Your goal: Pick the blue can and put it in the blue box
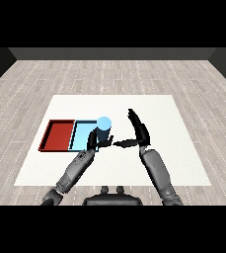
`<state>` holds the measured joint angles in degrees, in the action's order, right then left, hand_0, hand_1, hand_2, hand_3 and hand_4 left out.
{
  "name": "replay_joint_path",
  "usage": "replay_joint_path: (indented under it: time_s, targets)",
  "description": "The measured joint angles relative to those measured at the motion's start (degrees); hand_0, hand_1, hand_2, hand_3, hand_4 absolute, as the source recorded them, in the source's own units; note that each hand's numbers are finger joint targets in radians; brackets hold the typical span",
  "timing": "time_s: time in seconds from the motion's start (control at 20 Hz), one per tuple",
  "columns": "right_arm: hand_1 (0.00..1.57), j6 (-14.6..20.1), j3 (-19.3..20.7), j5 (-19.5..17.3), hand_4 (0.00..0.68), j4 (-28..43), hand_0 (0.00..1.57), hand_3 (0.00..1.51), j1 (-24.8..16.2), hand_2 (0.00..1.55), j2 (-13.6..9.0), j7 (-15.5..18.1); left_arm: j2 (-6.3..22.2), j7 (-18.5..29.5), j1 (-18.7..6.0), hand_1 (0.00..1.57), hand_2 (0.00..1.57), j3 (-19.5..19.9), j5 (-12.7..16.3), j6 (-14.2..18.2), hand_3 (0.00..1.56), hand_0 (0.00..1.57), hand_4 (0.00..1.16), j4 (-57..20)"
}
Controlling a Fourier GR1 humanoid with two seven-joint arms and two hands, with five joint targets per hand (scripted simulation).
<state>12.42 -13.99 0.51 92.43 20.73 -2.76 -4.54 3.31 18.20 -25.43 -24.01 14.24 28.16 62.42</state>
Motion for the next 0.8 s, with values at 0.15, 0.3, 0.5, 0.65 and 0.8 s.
replay_joint_path:
  time_s: [0.15, 0.3, 0.5, 0.65, 0.8]
  targets:
    - [0.00, -0.2, 1.4, 1.0, 0.000, 0.9, 0.00, 0.00, -3.0, 0.00, -0.1, 1.1, 3.1, -3.0, 0.3, 1.57, 1.57, 1.4, -1.2, -0.1, 1.48, 1.57, 1.13, 1.5]
    - [0.00, -1.1, 2.9, 2.3, 0.000, 0.1, 0.00, 0.00, -5.4, 0.00, 0.1, 3.6, 4.7, -4.9, -0.7, 1.57, 1.57, 3.8, -2.0, -0.5, 1.49, 1.57, 1.14, -0.1]
    - [0.00, -2.5, 5.1, 4.5, 0.000, -0.9, 0.00, 0.00, -6.3, 0.00, 0.0, 4.8, 7.6, -6.5, -2.2, 1.57, 1.57, 6.6, -3.2, -1.5, 1.50, 1.57, 1.12, -4.6]
    - [0.00, -2.6, 6.1, 5.4, 0.000, -1.5, 0.00, 0.00, -6.8, 0.00, 0.6, 5.4, 9.6, -10.3, -4.8, 1.57, 1.57, 7.8, -4.7, -1.4, 1.48, 1.57, 1.06, -8.6]
    - [0.00, -2.7, 6.5, 5.8, 0.000, -2.6, 0.00, 0.00, -7.5, 0.00, 1.1, 6.3, 12.2, -14.0, -6.6, 1.53, 1.42, 7.6, -7.5, -0.6, 1.27, 1.53, 0.97, -14.6]
